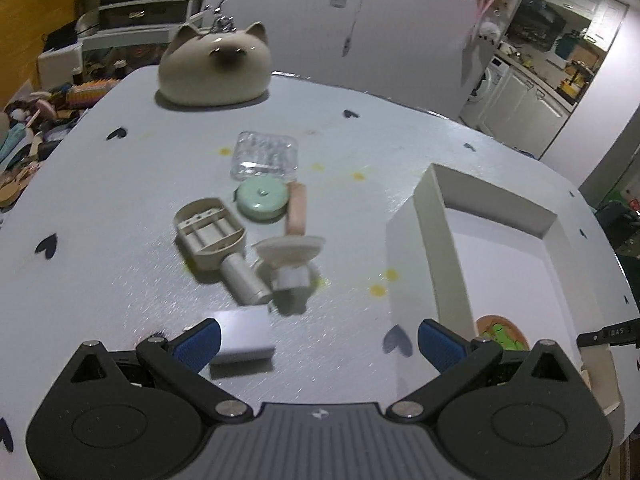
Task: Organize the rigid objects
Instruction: 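Move the left tool back to the white plug charger and grasp it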
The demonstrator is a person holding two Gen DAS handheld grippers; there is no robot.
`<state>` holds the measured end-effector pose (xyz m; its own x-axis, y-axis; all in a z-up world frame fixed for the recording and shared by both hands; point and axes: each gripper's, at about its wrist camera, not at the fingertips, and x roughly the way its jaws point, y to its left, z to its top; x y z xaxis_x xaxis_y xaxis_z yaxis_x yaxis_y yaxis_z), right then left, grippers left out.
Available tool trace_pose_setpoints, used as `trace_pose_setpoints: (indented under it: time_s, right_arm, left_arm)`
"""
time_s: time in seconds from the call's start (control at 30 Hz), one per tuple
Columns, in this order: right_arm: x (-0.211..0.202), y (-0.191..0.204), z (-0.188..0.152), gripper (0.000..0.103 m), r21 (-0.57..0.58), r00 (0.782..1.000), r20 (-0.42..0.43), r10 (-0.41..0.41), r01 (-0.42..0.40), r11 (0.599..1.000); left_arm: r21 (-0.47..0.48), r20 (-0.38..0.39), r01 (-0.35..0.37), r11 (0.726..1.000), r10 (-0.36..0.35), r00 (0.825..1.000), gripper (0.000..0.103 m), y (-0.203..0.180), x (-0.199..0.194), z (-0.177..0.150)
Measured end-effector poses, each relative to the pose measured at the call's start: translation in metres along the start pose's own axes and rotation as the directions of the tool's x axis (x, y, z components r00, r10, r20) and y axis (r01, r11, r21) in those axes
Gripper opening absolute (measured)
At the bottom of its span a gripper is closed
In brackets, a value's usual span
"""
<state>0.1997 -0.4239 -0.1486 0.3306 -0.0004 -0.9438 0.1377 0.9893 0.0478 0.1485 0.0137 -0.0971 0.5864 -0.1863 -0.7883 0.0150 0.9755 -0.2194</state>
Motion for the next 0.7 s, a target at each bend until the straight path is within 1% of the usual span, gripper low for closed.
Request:
trace_pose_setpoints:
  time_s: [0.2, 0.3, 0.43, 0.7]
  right_arm:
    - [-0.001, 0.000, 0.000, 0.008, 0.001, 1.000, 0.004, 0.001, -0.001, 1.000]
    - [-0.001, 0.000, -0.001, 0.008, 0.003, 1.000, 0.007, 0.001, -0.001, 1.000]
    - [-0.001, 0.000, -0.001, 0.008, 0.003, 1.000, 0.009, 0.002, -0.002, 1.000]
    - [-0.001, 0.000, -0.001, 0.008, 0.003, 1.000, 0.010, 0.002, -0.002, 1.000]
  left_arm:
    - [-0.088, -0.057, -0.057, 0.995, 0.052, 0.997, 0.103, 0.018, 0.011, -0.007]
    - [-0.125, -0.056, -0.041, 0.991, 0.034, 0.998, 0.103, 0.027, 0.014, -0.011]
    - [-0.151, -0.017, -0.002, 0.988, -0.001, 1.000, 0.103, 0.034, 0.016, -0.013]
    - [-0.106, 0.035, 0.049, 0.993, -0.046, 0.998, 0.103, 0.031, 0.027, -0.010]
